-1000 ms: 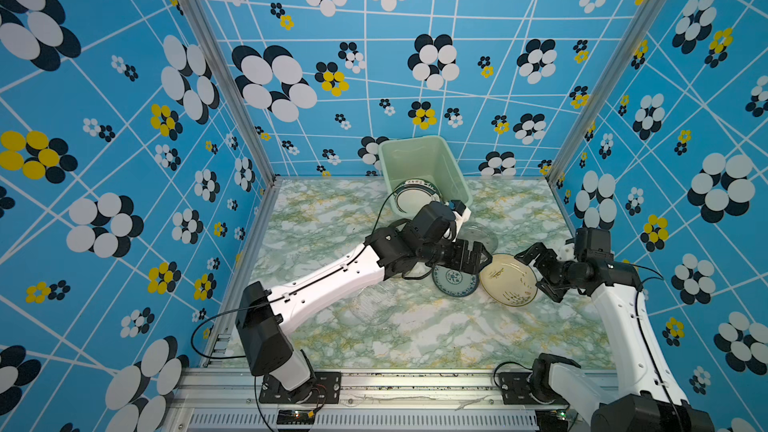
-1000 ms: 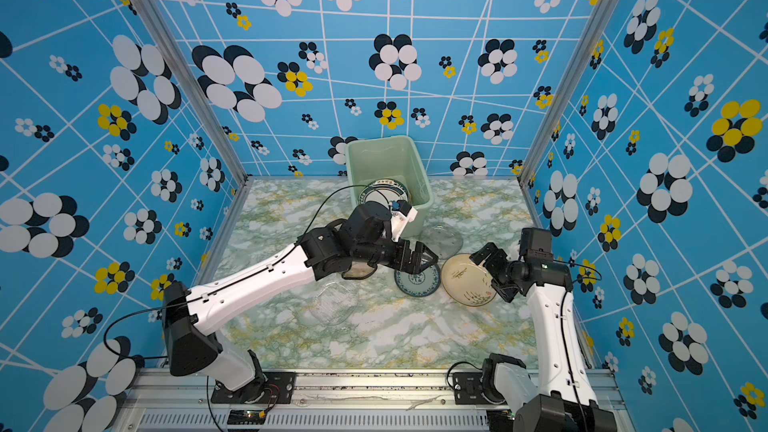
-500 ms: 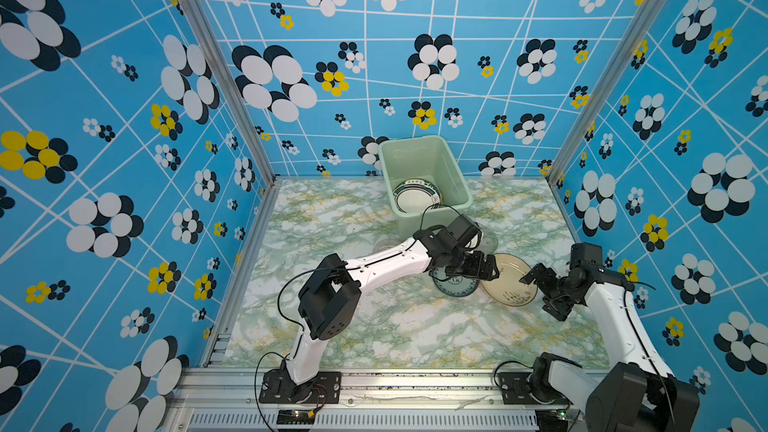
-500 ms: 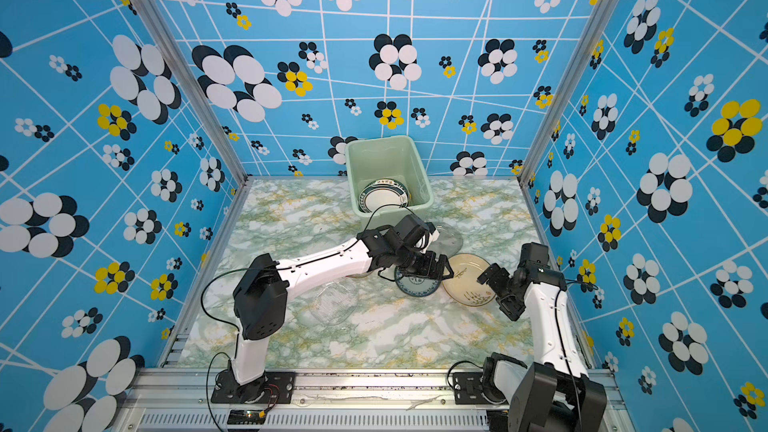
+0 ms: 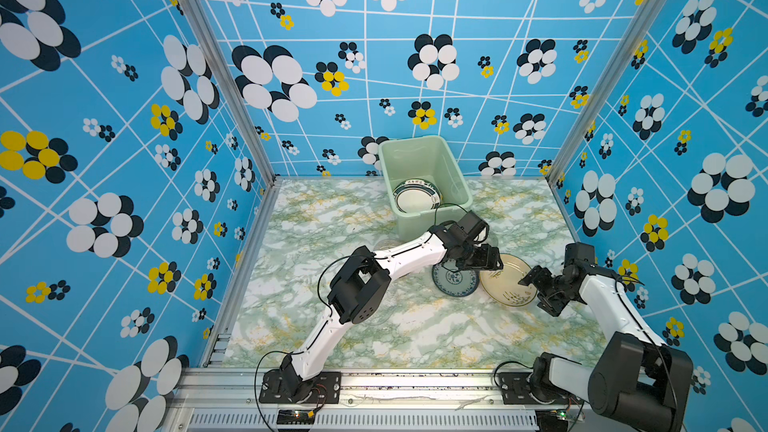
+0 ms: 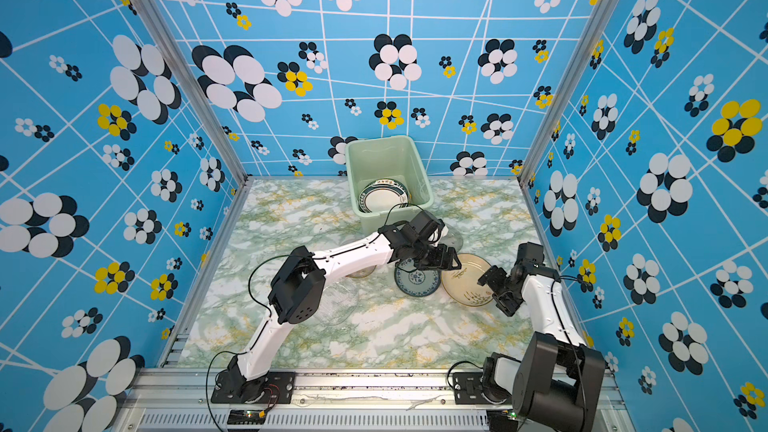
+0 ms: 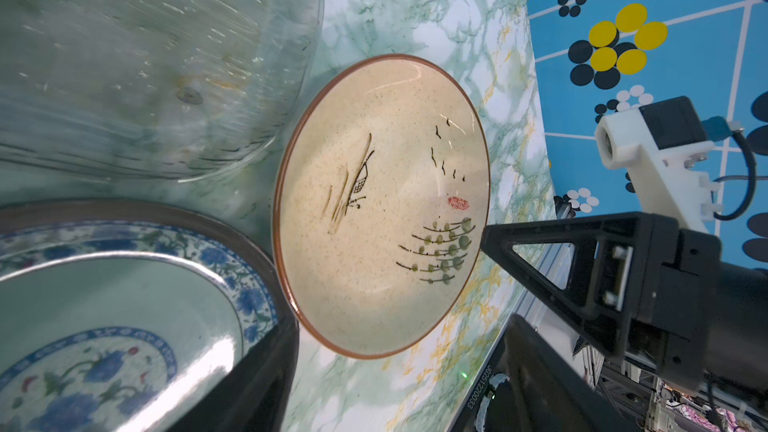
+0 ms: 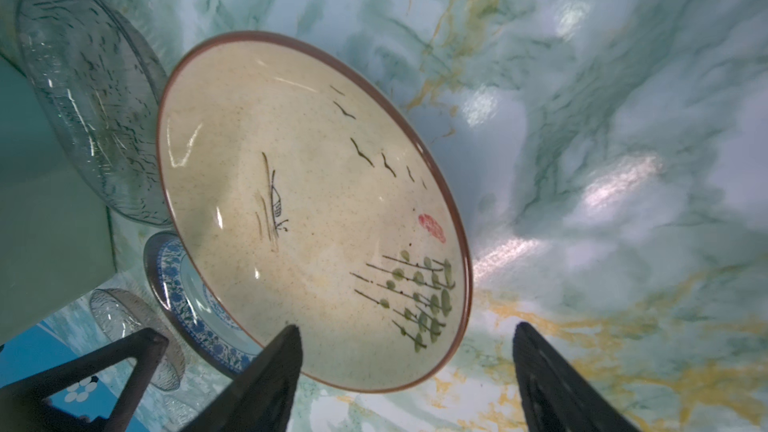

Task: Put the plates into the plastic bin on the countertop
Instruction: 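Pinch the rim of the beige plate with the right gripper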

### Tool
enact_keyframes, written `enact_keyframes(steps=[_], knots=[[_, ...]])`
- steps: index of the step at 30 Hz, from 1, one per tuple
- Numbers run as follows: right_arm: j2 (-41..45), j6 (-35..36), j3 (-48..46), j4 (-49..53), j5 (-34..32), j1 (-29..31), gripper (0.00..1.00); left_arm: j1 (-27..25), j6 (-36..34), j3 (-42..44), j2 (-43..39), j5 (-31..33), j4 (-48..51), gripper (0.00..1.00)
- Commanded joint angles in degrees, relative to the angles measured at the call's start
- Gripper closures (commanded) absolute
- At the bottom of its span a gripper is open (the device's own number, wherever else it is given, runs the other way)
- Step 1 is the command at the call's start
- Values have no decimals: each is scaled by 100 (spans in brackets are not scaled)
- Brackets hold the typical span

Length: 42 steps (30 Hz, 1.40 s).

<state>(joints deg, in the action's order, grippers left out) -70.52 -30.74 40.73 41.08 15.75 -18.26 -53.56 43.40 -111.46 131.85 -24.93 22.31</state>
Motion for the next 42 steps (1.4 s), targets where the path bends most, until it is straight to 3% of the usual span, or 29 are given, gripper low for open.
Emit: enact_keyframes(steps=[1,9,26,37,42], knots=[[-198,115,-74,-170,14,-46,28,61,-89,-311,229,-41,116,22],[-608,130,-177,-472,69,-46,35,59,-213,-453,484,137,231,26],[-902,209,-282,-478,29,-46,78,65,-174,-602,720,59,200,26],[-640,230,-286,-165,-19,-41,100,63,-223,-620,604,49,250,26],[-353,288,-139,181,78,-46,100,65,-209,-579,588,63,262,26]])
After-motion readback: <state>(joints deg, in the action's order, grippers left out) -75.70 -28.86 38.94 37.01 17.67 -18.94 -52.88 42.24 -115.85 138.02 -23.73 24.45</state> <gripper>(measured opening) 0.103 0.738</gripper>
